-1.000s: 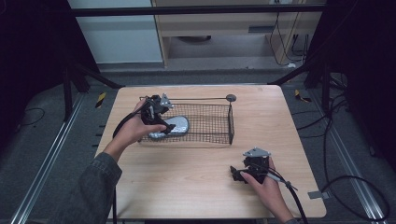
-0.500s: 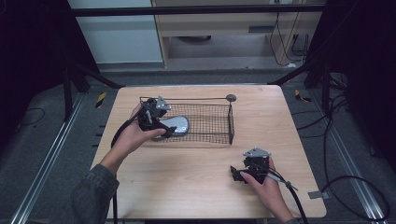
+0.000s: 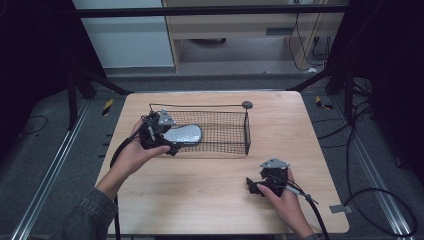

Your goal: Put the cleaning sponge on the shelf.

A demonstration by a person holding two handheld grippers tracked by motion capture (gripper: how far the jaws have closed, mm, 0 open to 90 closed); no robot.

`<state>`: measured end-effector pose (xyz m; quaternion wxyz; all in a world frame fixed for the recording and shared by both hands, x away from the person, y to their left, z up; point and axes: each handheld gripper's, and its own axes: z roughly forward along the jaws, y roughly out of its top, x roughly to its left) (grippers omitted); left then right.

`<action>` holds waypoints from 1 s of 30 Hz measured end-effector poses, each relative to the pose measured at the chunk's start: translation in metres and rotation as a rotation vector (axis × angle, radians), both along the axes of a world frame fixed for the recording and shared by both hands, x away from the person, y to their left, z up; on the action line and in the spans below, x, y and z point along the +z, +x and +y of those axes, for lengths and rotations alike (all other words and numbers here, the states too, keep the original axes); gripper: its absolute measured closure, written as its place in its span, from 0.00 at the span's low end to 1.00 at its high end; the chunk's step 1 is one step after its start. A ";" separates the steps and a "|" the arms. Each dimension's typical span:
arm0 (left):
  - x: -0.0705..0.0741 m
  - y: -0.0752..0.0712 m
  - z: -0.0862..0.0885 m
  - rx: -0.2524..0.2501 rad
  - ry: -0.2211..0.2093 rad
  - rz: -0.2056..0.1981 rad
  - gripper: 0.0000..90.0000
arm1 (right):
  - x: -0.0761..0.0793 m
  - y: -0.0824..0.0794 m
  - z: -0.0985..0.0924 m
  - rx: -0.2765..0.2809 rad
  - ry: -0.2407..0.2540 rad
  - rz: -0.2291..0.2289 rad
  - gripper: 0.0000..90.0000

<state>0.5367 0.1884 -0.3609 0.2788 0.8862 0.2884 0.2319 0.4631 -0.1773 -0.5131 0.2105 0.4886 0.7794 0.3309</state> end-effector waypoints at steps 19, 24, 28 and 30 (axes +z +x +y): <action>-0.023 -0.038 0.038 0.063 -0.028 -0.016 0.04 | 0.000 -0.001 0.000 -0.002 0.002 0.000 0.01; -0.030 -0.045 0.051 0.085 -0.031 -0.023 0.04 | 0.000 -0.001 0.000 -0.002 0.002 0.000 0.01; -0.035 -0.049 0.059 0.103 -0.048 -0.012 0.04 | 0.000 -0.001 0.000 -0.002 0.002 0.000 0.01; -0.038 -0.050 0.063 0.105 -0.056 -0.005 0.04 | 0.000 -0.001 0.000 -0.002 0.002 0.000 0.01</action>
